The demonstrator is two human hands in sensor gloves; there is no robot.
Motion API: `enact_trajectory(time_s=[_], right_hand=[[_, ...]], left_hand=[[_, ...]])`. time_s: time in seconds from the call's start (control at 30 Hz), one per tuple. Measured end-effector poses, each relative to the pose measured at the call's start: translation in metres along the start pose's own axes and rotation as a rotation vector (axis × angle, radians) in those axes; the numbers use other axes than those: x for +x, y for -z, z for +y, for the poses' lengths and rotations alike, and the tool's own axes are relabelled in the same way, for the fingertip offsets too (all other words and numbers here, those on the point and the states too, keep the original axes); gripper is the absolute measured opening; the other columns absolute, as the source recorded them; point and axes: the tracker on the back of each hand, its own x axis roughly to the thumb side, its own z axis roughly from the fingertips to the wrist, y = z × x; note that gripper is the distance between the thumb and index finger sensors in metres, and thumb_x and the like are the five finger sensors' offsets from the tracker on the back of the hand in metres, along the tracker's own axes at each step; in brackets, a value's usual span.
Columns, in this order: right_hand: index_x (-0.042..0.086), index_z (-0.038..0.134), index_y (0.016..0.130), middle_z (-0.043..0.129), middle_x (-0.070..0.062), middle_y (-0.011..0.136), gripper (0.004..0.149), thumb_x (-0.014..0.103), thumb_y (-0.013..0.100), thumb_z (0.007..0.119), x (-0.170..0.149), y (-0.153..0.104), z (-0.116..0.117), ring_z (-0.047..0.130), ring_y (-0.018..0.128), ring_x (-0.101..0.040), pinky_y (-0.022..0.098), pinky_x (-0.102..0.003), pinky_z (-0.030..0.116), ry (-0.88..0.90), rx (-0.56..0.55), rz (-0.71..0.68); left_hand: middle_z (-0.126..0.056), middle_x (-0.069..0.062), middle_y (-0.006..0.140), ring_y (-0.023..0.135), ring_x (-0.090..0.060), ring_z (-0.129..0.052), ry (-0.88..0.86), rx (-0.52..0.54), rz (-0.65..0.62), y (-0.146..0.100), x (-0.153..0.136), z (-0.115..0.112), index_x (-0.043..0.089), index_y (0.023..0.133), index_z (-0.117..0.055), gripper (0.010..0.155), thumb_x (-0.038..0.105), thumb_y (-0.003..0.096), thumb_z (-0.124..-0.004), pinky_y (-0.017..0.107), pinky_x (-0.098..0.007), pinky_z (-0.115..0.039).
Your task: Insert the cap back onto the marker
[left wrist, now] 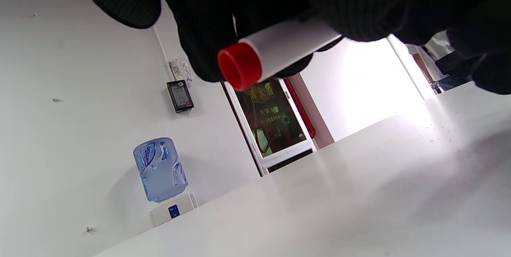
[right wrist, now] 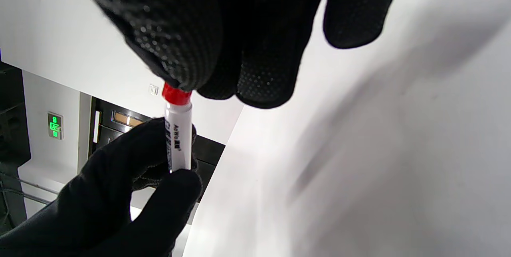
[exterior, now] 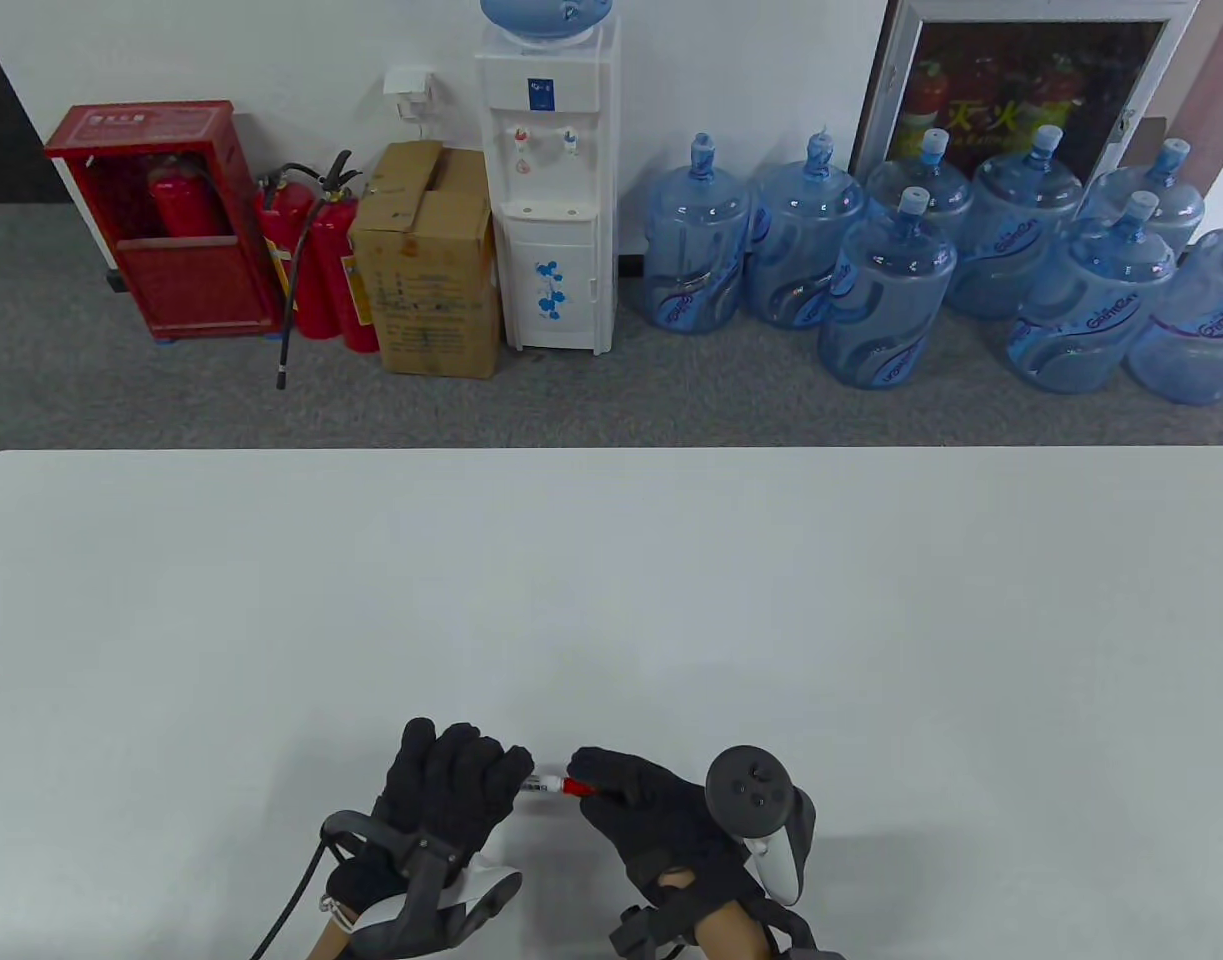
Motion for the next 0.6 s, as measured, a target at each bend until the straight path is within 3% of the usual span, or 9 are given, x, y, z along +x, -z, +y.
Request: enact_trajectory(time_s=[0.1,0.27,0.6], right_hand=[[0.037,0.083,0.084,0.095,0.009,0.085,0.046,0.033,0.039,0.090,0.0033,-0.0015,0.0004,0.102,0.066,-0.014,0.066,-0.054,0.075,-0.078,0.000,-0.034],[0.041,0.088,0.076,0.095,0.015,0.085,0.042,0.031,0.036,0.093,0.0095,-0.0062,0.0024,0.101,0.068,-0.013,0.066,-0.052,0.076,-0.112,-0.096,-0.098],[0.031,0.087,0.082,0.098,0.004,0.079,0.045,0.033,0.038,0.090,0.0024,-0.0003,0.0043,0.104,0.056,-0.011,0.065,-0.052,0.077,-0.033,-0.032,-0.034]], left_hand=[[-0.093,0.007,0.089,0.085,-0.026,-0.097,-0.003,0.014,-0.007,-0.0004,0.0022,0.0016,0.039,0.091,-0.076,0.050,0.043,0.0415,-0.074,0.071,-0.059,-0.065],[-0.094,0.006,0.087,0.085,-0.027,-0.097,-0.065,-0.010,-0.001,-0.0001,0.0049,0.0015,0.037,0.092,-0.076,0.051,0.039,0.0424,-0.068,0.071,-0.060,-0.065],[-0.097,0.004,0.084,0.082,-0.028,-0.100,-0.060,0.027,0.006,0.0020,0.0068,0.0067,0.035,0.088,-0.082,0.049,0.038,0.0404,-0.074,0.069,-0.061,-0.066]])
